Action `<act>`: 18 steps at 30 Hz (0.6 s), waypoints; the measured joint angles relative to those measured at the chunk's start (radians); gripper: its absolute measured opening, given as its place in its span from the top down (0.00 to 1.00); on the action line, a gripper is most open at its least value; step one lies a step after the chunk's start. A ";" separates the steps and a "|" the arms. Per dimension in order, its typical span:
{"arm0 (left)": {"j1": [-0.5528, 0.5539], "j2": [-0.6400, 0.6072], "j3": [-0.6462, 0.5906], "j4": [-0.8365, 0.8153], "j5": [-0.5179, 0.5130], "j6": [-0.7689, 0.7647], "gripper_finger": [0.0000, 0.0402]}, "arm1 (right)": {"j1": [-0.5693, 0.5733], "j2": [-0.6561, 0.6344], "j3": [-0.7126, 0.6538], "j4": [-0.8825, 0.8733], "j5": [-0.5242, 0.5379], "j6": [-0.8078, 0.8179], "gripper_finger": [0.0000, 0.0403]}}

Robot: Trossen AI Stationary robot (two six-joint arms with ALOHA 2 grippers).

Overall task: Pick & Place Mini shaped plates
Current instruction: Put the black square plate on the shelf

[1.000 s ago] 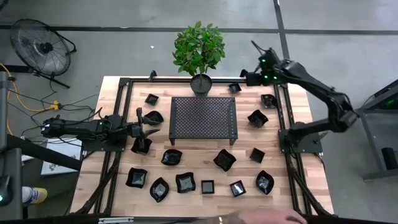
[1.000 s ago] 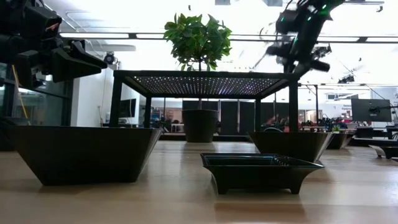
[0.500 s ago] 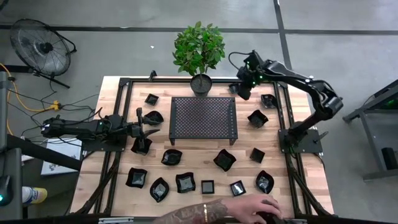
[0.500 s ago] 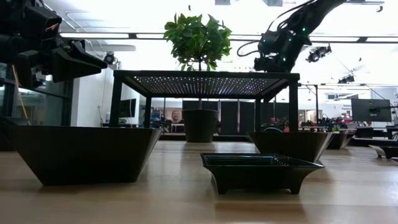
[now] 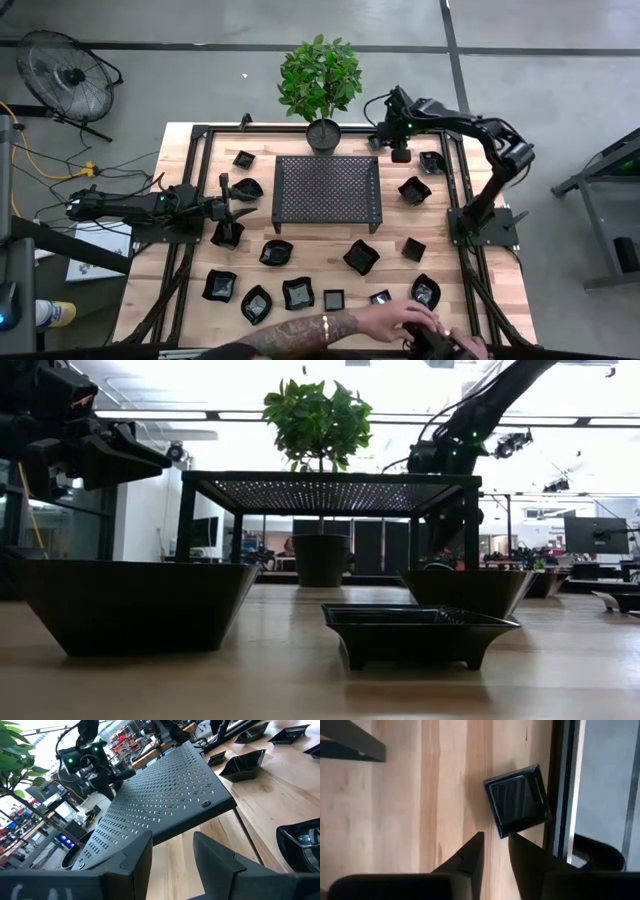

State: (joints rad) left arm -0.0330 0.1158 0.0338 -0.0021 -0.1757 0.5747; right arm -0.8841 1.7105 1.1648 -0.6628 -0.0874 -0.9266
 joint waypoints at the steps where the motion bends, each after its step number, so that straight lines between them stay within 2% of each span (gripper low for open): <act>1: 0.000 0.000 0.000 0.000 0.000 0.000 0.65 | 0.000 0.009 0.000 0.010 -0.002 -0.006 0.75; 6: 0.000 0.000 0.000 0.000 0.000 0.000 0.65 | 0.000 0.051 0.000 0.049 -0.006 -0.022 0.62; 9: 0.000 0.000 0.000 0.000 0.000 0.000 0.65 | 0.000 0.072 0.000 0.056 0.010 -0.041 0.58; 18: 0.000 0.000 0.000 0.000 0.000 0.000 0.65 | 0.000 0.118 0.000 0.061 0.006 -0.152 0.58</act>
State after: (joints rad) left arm -0.0330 0.1158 0.0338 -0.0023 -0.1761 0.5751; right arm -0.8837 1.8289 1.1645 -0.6015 -0.0818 -1.0788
